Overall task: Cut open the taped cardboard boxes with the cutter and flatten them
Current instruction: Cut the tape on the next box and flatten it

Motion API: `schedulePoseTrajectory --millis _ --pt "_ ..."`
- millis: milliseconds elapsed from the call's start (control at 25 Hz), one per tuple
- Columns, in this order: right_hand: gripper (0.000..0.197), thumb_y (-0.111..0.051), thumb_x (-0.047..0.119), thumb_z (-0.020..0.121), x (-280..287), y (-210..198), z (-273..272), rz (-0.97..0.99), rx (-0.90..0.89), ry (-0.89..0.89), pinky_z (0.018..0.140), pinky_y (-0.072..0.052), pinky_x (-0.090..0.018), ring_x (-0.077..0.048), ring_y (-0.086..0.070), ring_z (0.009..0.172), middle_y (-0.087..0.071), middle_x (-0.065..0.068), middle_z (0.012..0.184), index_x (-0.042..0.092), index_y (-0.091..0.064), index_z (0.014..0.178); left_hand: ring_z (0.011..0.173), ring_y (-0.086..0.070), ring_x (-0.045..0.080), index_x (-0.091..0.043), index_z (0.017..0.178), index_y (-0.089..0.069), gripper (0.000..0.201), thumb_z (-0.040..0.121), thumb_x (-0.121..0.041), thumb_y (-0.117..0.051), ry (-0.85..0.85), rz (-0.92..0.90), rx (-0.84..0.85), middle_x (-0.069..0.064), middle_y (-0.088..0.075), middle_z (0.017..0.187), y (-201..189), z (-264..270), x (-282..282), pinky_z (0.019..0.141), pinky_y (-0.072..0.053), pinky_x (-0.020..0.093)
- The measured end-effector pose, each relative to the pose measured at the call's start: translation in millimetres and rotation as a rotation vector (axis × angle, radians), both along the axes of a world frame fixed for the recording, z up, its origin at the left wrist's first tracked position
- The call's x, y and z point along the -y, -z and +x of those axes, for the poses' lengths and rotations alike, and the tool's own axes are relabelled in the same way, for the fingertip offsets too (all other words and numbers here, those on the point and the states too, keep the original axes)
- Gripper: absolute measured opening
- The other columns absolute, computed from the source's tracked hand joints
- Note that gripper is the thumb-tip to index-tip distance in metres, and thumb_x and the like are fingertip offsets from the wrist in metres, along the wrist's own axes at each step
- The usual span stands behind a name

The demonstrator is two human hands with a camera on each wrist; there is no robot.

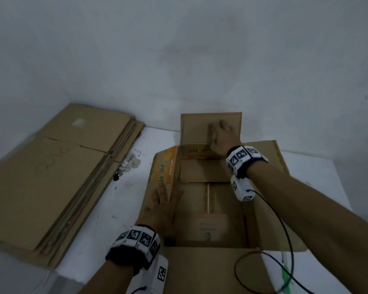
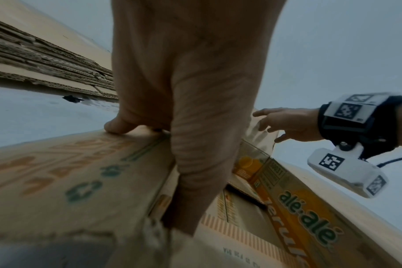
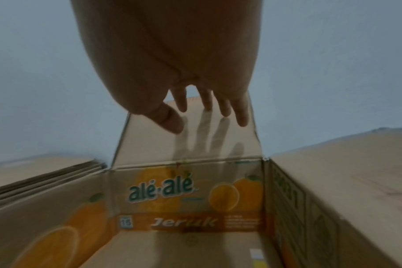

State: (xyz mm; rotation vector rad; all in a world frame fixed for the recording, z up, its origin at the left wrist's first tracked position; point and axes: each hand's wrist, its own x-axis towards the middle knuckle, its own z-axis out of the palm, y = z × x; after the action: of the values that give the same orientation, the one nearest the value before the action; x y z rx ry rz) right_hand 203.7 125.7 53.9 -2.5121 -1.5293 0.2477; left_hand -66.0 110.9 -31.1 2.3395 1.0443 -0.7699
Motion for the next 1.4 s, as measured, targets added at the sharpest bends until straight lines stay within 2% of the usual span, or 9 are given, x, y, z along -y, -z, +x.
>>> schedulePoseTrajectory --millis 200,280,400,520,680,800,920,1200,1400 --pt "0.073 -0.067 0.049 0.083 -18.4 50.3 37.9 -0.407 0.040 -0.077 0.106 -0.041 -0.059 -0.038 -0.045 0.131 -0.042 -0.010 0.151 0.044 -0.024 0.142 0.143 0.034 0.041 -0.048 0.148 0.026 0.127 0.079 -0.026 -0.078 -0.012 -0.044 0.028 0.010 0.055 0.144 -0.3 -1.1 0.8 0.114 -0.011 0.071" --pt "0.084 -0.069 0.049 0.082 -11.1 59.9 32.6 -0.419 0.049 -0.053 0.111 -0.025 -0.066 -0.039 -0.030 0.142 -0.033 -0.008 0.156 0.037 -0.021 0.151 0.143 0.034 0.040 -0.046 0.149 0.024 0.127 0.079 -0.026 -0.079 -0.016 -0.059 0.017 0.011 0.055 0.144 -5.2 1.8 2.6 0.115 -0.010 0.071" --pt "0.083 -0.063 0.039 0.090 2.7 38.2 13.7 -0.298 -0.071 -0.023 0.115 -0.007 -0.070 -0.036 -0.002 0.152 -0.009 -0.007 0.165 0.032 -0.016 0.157 0.140 0.039 0.038 -0.048 0.147 0.027 0.132 0.077 -0.030 -0.083 -0.044 -0.100 0.039 0.008 0.058 0.142 -4.1 1.7 -0.3 0.113 -0.011 0.073" --pt "0.061 -0.054 0.026 0.096 24.0 29.5 -17.6 -0.013 -0.106 -0.009 0.118 -0.015 -0.059 -0.035 -0.017 0.149 -0.023 -0.015 0.161 0.023 -0.032 0.152 0.142 0.037 0.033 -0.044 0.148 0.029 0.124 0.082 -0.041 -0.076 -0.122 -0.171 0.188 0.004 0.051 0.149 3.0 -6.0 -4.8 0.118 -0.007 0.067" --pt "0.022 -0.051 0.021 0.103 78.3 7.6 -100.8 -0.079 -0.632 -0.138 0.088 -0.052 -0.024 -0.012 -0.057 0.090 -0.060 0.000 0.107 0.010 -0.058 0.120 0.147 -0.027 0.030 -0.051 0.150 -0.006 0.074 0.092 -0.066 -0.050 -0.603 -0.256 0.774 -0.001 -0.018 0.163 8.2 -25.1 -13.7 0.118 -0.027 0.057" --pt "0.035 -0.049 0.016 0.104 104.8 -11.9 -163.0 -0.248 -1.065 -0.121 0.059 -0.050 -0.012 -0.004 -0.059 0.092 -0.054 0.011 0.111 0.010 -0.047 0.138 0.127 -0.050 0.032 -0.050 0.140 -0.025 0.055 0.092 -0.059 -0.051 -0.933 -0.224 0.803 0.009 -0.044 0.150 8.5 -52.9 -34.4 0.110 -0.039 0.055" --pt "0.047 -0.056 0.005 0.099 109.3 -11.9 -198.7 -0.102 -1.192 -0.141 0.079 -0.049 -0.006 -0.019 -0.054 0.127 -0.055 -0.002 0.131 0.005 -0.040 0.143 0.131 -0.046 0.033 -0.020 0.152 -0.030 0.073 0.095 -0.060 -0.049 -0.946 -0.376 0.577 0.010 -0.042 0.152 -0.5 -73.3 -34.2 0.113 -0.034 0.048" --pt "0.141 -0.096 0.044 0.053 98.6 -2.0 -210.0 0.067 -1.154 0.085 0.107 -0.046 -0.038 -0.020 -0.047 0.129 -0.042 0.001 0.142 0.017 0.003 0.150 0.116 -0.062 0.040 -0.005 0.140 -0.051 0.042 0.108 -0.026 -0.036 -1.069 -0.813 0.928 0.020 -0.066 0.125 -76.3 -70.6 -35.1 0.105 -0.046 0.054" --pt "0.116 -0.097 0.016 0.055 111.7 -55.2 -192.4 0.378 -1.237 0.034 0.099 -0.053 -0.037 -0.011 -0.056 0.119 -0.056 0.009 0.128 0.027 -0.021 0.141 0.121 -0.059 0.040 -0.005 0.131 -0.060 0.051 0.104 -0.043 -0.039 -0.892 -0.995 1.092 0.023 -0.064 0.127 -153.7 -56.3 -26.2 0.105 -0.044 0.054"
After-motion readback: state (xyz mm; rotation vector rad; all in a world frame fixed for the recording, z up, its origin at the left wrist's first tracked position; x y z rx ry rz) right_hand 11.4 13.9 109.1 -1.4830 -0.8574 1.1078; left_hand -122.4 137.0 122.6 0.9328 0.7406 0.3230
